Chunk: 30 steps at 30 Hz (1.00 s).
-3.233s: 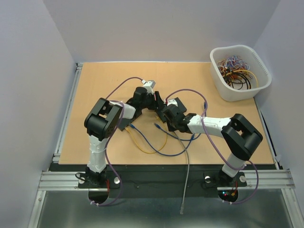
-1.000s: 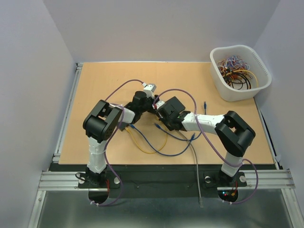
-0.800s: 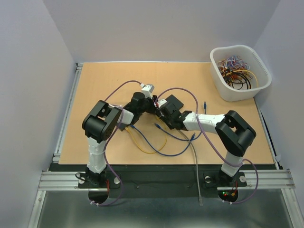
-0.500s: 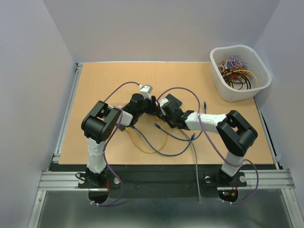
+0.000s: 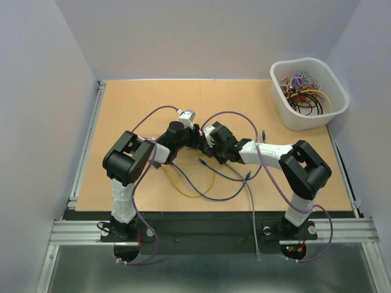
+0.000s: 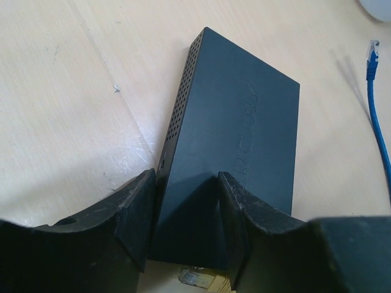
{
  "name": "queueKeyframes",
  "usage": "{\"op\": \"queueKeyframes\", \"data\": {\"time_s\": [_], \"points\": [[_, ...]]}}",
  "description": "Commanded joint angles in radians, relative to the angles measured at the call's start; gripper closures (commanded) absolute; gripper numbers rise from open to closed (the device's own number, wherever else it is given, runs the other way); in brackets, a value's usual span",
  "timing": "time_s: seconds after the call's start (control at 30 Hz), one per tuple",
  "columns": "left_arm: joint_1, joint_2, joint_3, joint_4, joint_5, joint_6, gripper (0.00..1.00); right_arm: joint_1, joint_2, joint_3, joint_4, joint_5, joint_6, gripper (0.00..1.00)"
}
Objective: Insert the plug into the switch port
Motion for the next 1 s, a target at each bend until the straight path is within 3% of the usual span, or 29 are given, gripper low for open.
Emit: {"op": "queueKeyframes", "data": {"time_s": [0.0,0.43,0.73,0.97], "points": [[-0.163,-0.015,-0.065,-0.112,0.256,-0.081,0.48,0.018,0.064,0.140,0.339,-0.137,0.021,0.99],[-0.206,-0.052,-0.162,-0.032,0.270,-0.150,0.48,0.026,0.160,0.253,0.340,-0.188,0.079,1.00],[-0.174,-0.095,-0.192,-0.124,0.179,-0.103,0.48,0.079,0.124,0.136,0.368,-0.192,0.103,1.00],[-0.156,-0.145,-0.206,-0.182,0.141,-0.092,0.49,0.147,0.143,0.160,0.377,-0.183,0.117,1.00]]}}
